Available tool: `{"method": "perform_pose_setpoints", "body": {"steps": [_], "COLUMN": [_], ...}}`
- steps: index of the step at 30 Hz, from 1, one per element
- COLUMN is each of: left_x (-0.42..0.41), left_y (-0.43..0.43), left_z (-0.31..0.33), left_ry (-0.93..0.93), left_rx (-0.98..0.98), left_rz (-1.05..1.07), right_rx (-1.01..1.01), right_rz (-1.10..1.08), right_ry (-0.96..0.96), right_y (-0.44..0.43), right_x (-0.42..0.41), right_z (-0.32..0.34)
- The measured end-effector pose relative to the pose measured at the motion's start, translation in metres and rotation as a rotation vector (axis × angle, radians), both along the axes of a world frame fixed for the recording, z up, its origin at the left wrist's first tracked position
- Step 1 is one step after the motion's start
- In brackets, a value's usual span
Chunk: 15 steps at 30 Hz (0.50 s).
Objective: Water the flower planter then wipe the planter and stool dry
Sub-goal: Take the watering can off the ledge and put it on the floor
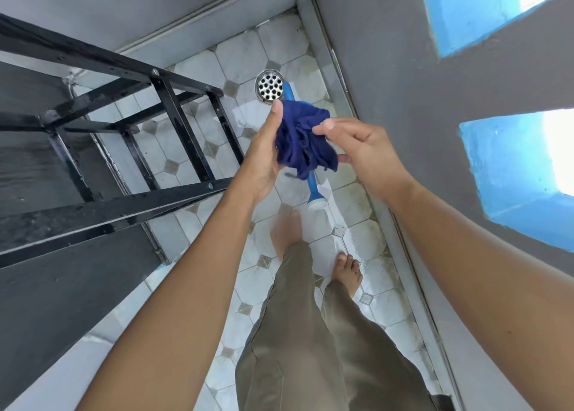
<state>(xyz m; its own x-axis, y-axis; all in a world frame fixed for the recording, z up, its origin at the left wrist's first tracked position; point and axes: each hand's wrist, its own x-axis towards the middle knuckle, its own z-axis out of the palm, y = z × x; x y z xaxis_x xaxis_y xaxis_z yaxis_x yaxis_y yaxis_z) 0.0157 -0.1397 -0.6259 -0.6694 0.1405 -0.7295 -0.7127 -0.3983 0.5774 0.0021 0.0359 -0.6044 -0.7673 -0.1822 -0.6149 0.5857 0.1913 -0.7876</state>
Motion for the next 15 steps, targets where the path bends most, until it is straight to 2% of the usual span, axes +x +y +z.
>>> {"method": "perform_pose_setpoints", "body": {"steps": [6, 8, 10, 12, 15], "left_x": [0.007, 0.011, 0.012, 0.01, 0.009], "left_y": [0.004, 0.006, 0.008, 0.008, 0.008], "left_z": [-0.003, -0.002, -0.002, -0.003, -0.007], "left_ry": [-0.028, -0.04, -0.035, 0.026, 0.225], "left_rx": [0.037, 0.091, 0.082, -0.081, -0.469], "left_rz": [0.056, 0.09, 0.082, -0.003, -0.216], "right_rx": [0.221, 0.19, 0.044, -0.095, -0.229], "right_rz": [0.089, 0.041, -0.033, -0.139, -0.283], "right_ry": [0.145, 0.064, -0.107, -0.268, -0.449], "right_y": [-0.004, -0.004, -0.001, 0.003, 0.007], "right_x": [0.007, 0.008, 0.009, 0.012, 0.018], "right_z": [-0.006, -0.008, -0.014, -0.022, -0.031]}}
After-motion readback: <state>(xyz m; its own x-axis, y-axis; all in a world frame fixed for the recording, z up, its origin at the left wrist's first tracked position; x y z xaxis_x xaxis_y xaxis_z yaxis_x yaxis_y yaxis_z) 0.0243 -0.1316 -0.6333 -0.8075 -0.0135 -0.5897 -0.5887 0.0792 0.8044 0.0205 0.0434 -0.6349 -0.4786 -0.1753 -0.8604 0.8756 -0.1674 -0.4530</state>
